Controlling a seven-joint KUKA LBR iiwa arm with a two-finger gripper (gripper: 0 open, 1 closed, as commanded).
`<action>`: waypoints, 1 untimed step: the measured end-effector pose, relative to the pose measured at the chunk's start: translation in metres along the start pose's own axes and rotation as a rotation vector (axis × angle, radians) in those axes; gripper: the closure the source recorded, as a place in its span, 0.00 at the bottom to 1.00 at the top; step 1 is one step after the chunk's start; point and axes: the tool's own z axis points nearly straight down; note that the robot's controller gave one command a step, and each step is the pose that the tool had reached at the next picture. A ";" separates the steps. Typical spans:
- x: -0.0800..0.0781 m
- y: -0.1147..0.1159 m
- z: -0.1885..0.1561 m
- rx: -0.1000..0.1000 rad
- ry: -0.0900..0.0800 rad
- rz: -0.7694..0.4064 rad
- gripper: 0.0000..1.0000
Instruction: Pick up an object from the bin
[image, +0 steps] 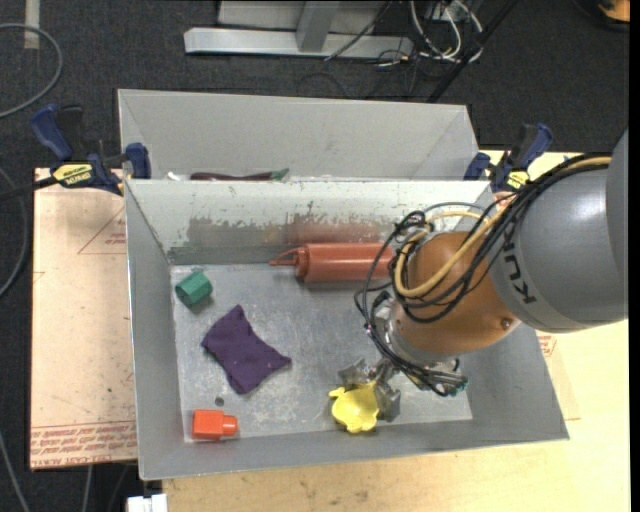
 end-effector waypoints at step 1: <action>0.000 0.000 0.000 0.000 0.000 0.000 1.00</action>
Offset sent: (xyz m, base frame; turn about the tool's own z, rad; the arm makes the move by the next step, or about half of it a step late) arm 0.0093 0.0051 0.1017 -0.1389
